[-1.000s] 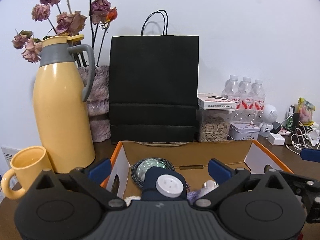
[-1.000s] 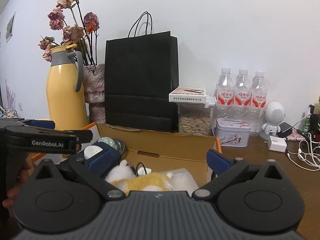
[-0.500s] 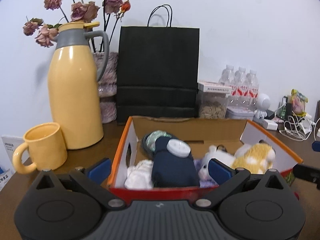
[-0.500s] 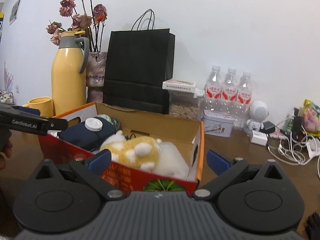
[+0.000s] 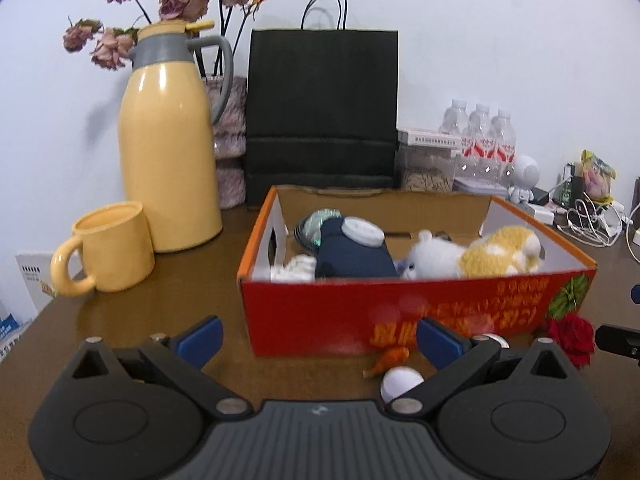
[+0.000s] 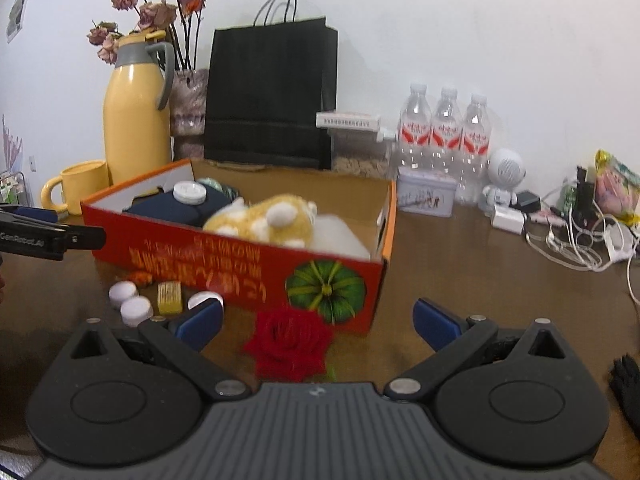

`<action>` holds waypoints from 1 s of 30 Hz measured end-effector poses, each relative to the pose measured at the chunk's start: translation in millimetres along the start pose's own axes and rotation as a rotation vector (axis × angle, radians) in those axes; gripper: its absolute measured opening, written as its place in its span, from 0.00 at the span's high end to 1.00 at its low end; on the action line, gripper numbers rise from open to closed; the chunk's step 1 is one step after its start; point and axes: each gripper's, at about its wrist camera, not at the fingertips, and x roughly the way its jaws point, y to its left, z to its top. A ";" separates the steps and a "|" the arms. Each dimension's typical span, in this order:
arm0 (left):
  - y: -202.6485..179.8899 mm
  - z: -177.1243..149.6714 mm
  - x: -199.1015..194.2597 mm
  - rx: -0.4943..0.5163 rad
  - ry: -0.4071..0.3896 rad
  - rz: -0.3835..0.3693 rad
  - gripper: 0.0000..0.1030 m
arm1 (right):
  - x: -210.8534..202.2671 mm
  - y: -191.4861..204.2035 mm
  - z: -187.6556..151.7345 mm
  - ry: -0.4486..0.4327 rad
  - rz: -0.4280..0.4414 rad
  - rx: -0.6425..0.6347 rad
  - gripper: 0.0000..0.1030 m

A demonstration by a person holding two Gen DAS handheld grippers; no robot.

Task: Organize objects
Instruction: 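Move both grippers back toward the red rose and remaining caps, then grasp the red rose with the right gripper while the left grasps a white round cap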

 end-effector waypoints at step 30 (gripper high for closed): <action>-17.1 -21.8 31.7 0.031 0.223 -0.019 0.00 | 40.4 -1.5 -15.7 0.247 -0.015 0.075 0.00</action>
